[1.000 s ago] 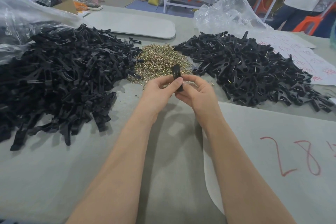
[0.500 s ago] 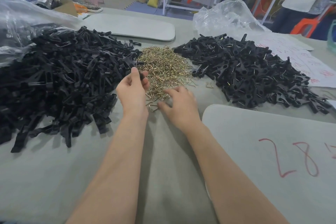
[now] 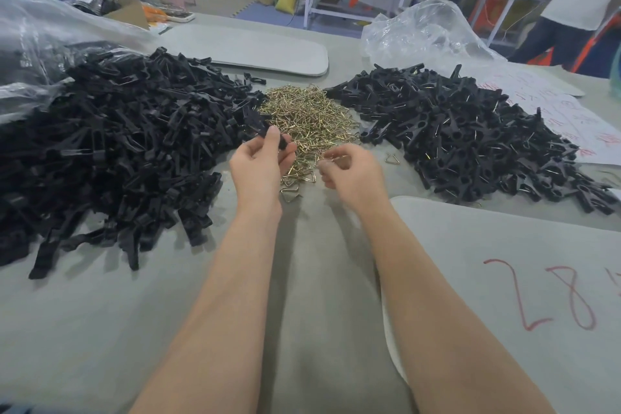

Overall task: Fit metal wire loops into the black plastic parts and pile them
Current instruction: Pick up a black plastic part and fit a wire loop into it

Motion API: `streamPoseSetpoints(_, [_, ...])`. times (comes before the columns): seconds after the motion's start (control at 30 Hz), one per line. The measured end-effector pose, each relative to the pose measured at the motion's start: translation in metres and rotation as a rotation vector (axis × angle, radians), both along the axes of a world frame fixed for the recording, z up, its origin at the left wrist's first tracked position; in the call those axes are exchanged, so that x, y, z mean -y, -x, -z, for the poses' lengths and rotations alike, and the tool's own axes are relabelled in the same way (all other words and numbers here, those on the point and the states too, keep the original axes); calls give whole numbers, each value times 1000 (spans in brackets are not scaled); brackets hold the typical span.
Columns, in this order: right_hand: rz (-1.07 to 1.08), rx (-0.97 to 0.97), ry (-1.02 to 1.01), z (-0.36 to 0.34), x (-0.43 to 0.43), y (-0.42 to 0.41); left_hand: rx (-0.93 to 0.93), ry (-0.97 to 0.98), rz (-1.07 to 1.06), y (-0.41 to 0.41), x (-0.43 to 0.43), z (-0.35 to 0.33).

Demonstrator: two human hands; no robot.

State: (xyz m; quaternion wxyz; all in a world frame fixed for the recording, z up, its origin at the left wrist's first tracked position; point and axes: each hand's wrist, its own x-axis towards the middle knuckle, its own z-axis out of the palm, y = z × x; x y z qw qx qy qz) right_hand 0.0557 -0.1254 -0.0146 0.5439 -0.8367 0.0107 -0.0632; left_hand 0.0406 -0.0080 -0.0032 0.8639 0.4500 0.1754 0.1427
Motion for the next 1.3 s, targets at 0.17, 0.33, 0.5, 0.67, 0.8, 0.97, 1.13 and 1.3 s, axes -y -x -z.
streamPoseSetpoints(0.17, [2,-17,-206,-12,20,6,-15,-269,349,4,9,1])
streamPoseSetpoints(0.33, [-21,6,-38,-9,32,13,53,-448,546,11,20,1])
streamPoseSetpoints(0.5, [-97,-44,-161,-1,29,18,46,-559,552,12,22,2])
streamPoseSetpoints(0.67, [21,-119,-681,-1,24,16,56,-492,454,8,22,2])
streamPoseSetpoints(0.8, [20,-131,-772,0,27,12,34,-607,466,9,26,6])
streamPoseSetpoints(0.97, [18,-27,-407,3,30,14,5,-902,356,6,24,9])
streamPoseSetpoints(1.13, [99,66,-321,2,36,16,32,-1147,287,7,22,11])
streamPoseSetpoints(1.3, [106,103,-255,0,43,15,63,-1244,252,6,23,14])
